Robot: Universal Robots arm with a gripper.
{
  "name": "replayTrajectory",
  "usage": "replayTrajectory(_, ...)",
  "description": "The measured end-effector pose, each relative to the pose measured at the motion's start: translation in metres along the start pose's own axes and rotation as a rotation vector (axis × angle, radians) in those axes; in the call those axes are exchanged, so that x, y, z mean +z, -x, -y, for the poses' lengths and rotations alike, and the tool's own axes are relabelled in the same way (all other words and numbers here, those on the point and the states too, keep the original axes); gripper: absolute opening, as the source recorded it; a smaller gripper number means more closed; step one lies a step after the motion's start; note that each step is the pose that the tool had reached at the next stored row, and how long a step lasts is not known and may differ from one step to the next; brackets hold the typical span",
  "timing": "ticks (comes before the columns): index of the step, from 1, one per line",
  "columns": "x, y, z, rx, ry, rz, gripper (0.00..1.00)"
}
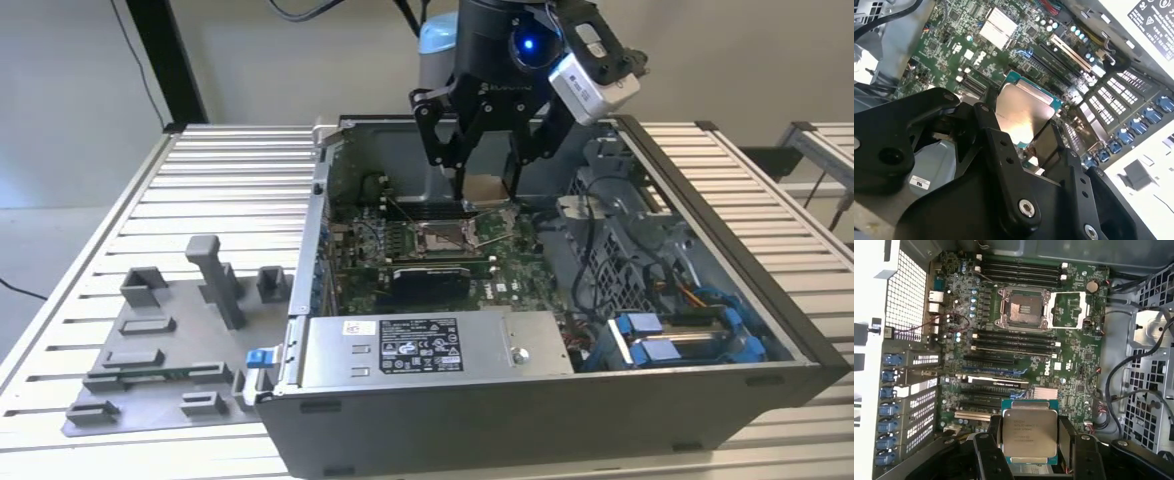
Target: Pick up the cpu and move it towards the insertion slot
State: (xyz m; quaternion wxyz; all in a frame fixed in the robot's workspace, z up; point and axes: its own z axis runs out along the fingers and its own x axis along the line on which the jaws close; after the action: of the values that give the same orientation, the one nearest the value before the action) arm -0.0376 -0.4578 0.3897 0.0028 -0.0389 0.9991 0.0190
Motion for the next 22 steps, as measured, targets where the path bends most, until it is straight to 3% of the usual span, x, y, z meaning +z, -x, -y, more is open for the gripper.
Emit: replayTrajectory(22,0.0032,-0.0103,-0.0303,0.019,-0.0002,0.0007,0.00)
